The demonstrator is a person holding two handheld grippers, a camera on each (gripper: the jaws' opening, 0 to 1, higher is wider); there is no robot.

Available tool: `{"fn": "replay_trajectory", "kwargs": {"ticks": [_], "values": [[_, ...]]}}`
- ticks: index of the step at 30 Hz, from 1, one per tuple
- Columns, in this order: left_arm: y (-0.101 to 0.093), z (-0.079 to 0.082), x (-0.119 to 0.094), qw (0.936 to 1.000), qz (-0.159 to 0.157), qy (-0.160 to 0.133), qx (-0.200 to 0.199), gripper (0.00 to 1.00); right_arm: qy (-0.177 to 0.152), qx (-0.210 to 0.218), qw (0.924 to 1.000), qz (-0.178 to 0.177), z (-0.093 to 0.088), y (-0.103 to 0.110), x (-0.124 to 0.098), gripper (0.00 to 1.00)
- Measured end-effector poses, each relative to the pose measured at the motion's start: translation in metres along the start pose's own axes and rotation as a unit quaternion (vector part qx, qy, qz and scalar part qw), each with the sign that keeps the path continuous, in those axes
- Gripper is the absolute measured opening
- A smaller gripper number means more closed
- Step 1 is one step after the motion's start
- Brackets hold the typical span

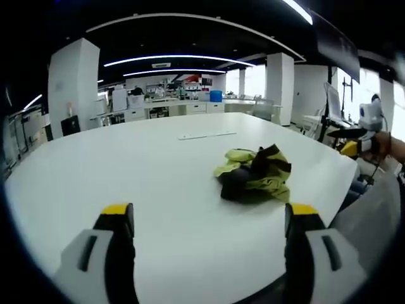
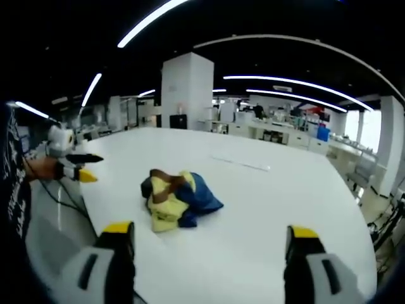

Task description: Fold the garment on the visible template until the final outline fits inside the template.

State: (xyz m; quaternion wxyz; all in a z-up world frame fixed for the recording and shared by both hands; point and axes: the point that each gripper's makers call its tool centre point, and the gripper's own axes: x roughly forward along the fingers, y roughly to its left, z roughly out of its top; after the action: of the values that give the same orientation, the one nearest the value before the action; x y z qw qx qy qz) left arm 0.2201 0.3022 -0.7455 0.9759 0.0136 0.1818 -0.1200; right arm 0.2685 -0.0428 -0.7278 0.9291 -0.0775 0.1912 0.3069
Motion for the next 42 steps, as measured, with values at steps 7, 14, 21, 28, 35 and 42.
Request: {"fn": "replay_trajectory", "kwargs": {"ticks": [7, 14, 21, 28, 35, 42], "values": [[-0.002, 0.000, 0.000, 1.0000, -0.007, 0.002, -0.006, 0.97, 0.003, 0.002, 1.0000, 0.003, -0.002, 0.003, 0.002, 1.00], [-0.005, -0.001, 0.000, 0.9999, -0.014, 0.003, -0.001, 0.98, 0.006, 0.002, 1.0000, 0.005, -0.005, 0.008, 0.002, 1.00], [-0.012, -0.002, 0.001, 0.9996, -0.026, 0.006, 0.003, 0.99, 0.008, 0.010, 0.9999, -0.002, -0.006, 0.009, -0.001, 1.00], [-0.008, 0.002, 0.000, 0.9993, -0.017, 0.002, 0.032, 0.94, 0.004, 0.016, 0.9998, -0.005, -0.004, 0.009, -0.006, 1.00], [-0.012, 0.005, -0.001, 0.9988, -0.038, 0.003, 0.032, 0.92, 0.007, 0.017, 0.9998, 0.000, 0.001, 0.013, -0.008, 1.00], [-0.013, 0.027, 0.006, 0.9962, -0.073, -0.009, 0.047, 0.86, 0.006, 0.013, 0.9999, 0.001, 0.011, 0.014, 0.003, 0.95]]}}
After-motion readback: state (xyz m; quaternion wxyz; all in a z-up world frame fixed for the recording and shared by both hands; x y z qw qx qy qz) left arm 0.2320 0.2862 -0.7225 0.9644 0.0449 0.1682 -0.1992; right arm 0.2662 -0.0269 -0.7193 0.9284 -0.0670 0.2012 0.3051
